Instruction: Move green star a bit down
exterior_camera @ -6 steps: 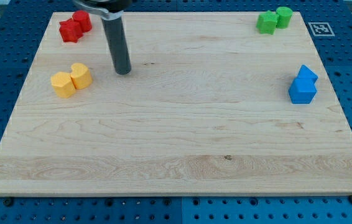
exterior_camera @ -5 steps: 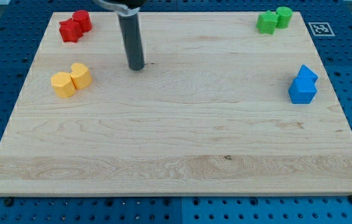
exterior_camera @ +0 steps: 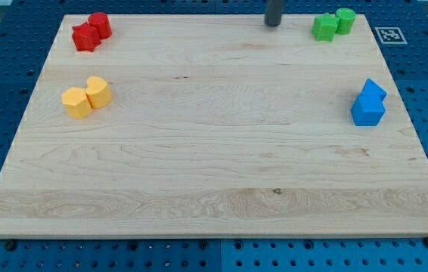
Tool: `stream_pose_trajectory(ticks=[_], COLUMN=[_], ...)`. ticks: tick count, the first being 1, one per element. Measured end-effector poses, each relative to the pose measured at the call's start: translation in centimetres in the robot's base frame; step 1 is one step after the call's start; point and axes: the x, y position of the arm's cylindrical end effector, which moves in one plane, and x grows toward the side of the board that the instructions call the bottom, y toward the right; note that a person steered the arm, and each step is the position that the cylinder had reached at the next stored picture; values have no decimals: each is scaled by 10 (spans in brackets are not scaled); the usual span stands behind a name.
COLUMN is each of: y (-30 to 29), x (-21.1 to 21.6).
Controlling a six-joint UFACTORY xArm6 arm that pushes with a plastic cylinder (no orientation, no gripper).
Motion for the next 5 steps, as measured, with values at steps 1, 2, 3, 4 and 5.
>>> stream_pose_trajectory(ticks=[1, 2, 3, 4, 5], y=[25, 51, 54, 64, 62], x=[-2, 15, 21, 32, 34])
